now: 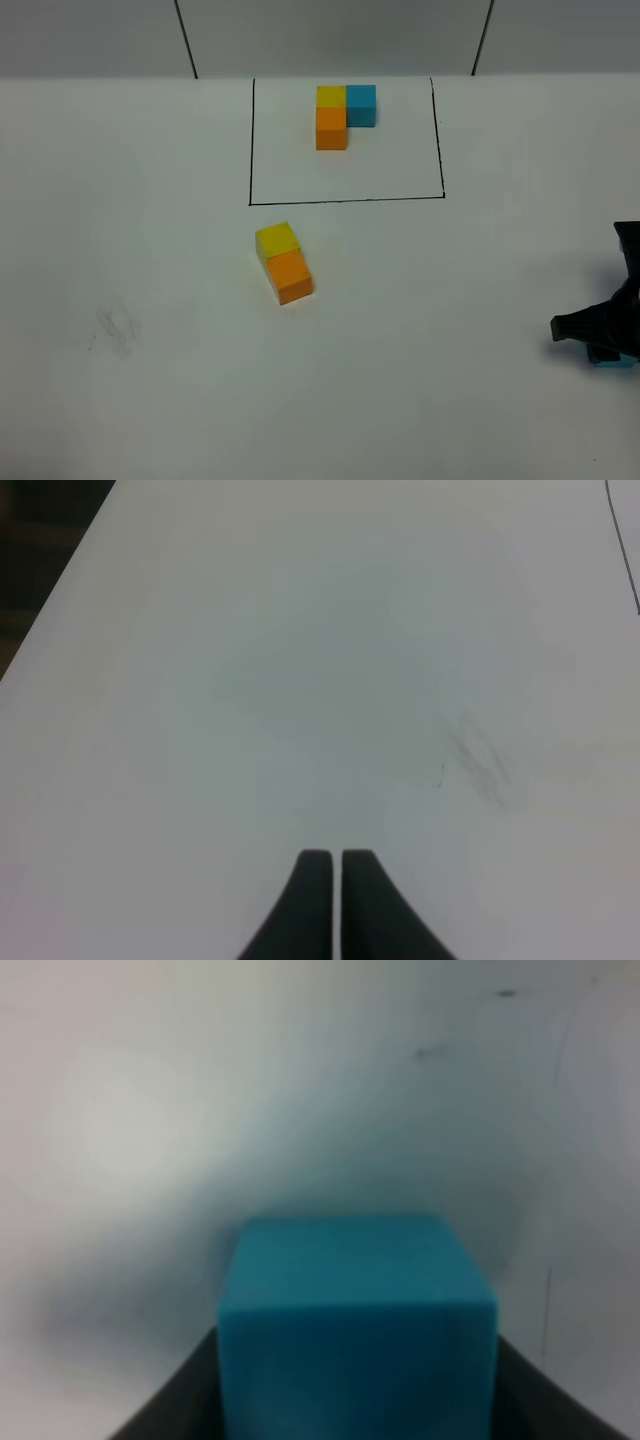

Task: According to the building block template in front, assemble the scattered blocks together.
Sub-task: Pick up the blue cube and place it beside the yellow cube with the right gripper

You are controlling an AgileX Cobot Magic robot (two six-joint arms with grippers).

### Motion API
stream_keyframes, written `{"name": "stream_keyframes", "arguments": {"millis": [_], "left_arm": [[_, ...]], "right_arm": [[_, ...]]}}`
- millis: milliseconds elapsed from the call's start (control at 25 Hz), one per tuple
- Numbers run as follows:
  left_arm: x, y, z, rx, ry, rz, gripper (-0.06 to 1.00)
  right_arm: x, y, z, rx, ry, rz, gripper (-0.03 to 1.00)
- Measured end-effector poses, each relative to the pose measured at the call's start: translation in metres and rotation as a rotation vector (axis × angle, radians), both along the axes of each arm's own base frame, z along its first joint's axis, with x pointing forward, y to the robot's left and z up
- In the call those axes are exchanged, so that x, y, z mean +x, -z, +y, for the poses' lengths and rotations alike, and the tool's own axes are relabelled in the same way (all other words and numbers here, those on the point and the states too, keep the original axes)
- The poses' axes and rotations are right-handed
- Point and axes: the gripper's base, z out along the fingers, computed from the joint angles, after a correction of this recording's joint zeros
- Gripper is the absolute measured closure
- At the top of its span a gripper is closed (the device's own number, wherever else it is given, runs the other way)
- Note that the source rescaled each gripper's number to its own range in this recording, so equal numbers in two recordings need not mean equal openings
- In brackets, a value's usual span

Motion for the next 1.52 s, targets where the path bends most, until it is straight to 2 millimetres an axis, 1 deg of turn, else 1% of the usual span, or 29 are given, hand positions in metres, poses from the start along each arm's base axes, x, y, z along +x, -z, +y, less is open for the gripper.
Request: {"name": "stream_keyframes", "arguments": {"millis": [120, 200, 320, 520, 600, 680, 800, 1000, 1080, 1200, 1320, 1520], "left_arm": [[0.0, 0.0, 0.0, 0.0, 0.0, 0.0, 0.94], [0.0, 0.0, 0.0, 0.0, 0.0, 0.0, 0.94], [0.0, 0.0, 0.0, 0.0, 0.0, 0.0, 0.94], [0.0, 0.0, 0.0, 0.0, 0.0, 0.0, 0.94], [0.0, 0.0, 0.0, 0.0, 0.0, 0.0, 0.94], [0.0, 0.0, 0.0, 0.0, 0.0, 0.0, 0.94], [0.0, 0.0, 0.0, 0.0, 0.0, 0.0, 0.94], [0.0, 0.0, 0.0, 0.0, 0.0, 0.0, 0.94], [0.0, 0.0, 0.0, 0.001, 0.001, 0.0, 0.94], [0.0, 0.0, 0.0, 0.001, 0.001, 0.0, 0.94], [0.0, 0.0, 0.0, 0.001, 0.001, 0.0, 0.94], [0.0, 0.0, 0.0, 0.001, 0.001, 0.0, 0.94]], "right_arm": [[0.0, -0.004, 0.0, -0.004, -0.008, 0.003, 0.43], [0.003, -0.014, 0.002, -0.007, -0.02, -0.009, 0.43], [0.008, -0.038, 0.009, -0.008, -0.043, -0.058, 0.43], [0.016, -0.085, 0.021, -0.016, -0.108, -0.164, 0.43], [0.017, -0.099, 0.026, -0.028, -0.166, -0.182, 0.43], [0.018, -0.107, 0.032, -0.047, -0.25, -0.186, 0.43], [0.017, -0.111, 0.045, -0.093, -0.468, -0.173, 0.43], [0.009, -0.11, 0.066, -0.215, -1.011, -0.122, 0.43], [0.006, -0.11, 0.07, -0.264, -1.217, -0.103, 0.43], [0.005, -0.11, 0.071, -0.334, -1.482, -0.078, 0.43], [0.006, -0.11, 0.071, -0.368, -1.602, -0.07, 0.43], [0.005, -0.11, 0.073, -0.33, -1.585, -0.088, 0.43]]}}
